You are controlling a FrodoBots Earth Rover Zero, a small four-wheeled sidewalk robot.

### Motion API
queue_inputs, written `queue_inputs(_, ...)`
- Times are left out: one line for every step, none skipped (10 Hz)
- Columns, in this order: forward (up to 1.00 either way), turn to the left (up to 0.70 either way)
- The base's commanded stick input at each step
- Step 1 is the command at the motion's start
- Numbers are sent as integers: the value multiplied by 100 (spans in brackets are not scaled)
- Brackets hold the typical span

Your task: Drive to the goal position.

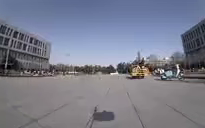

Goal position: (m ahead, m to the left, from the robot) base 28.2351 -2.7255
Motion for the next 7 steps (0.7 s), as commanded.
queue_inputs(100, 2)
queue_inputs(100, 2)
queue_inputs(100, 2)
queue_inputs(100, 2)
queue_inputs(100, 2)
queue_inputs(100, 2)
queue_inputs(100, 2)
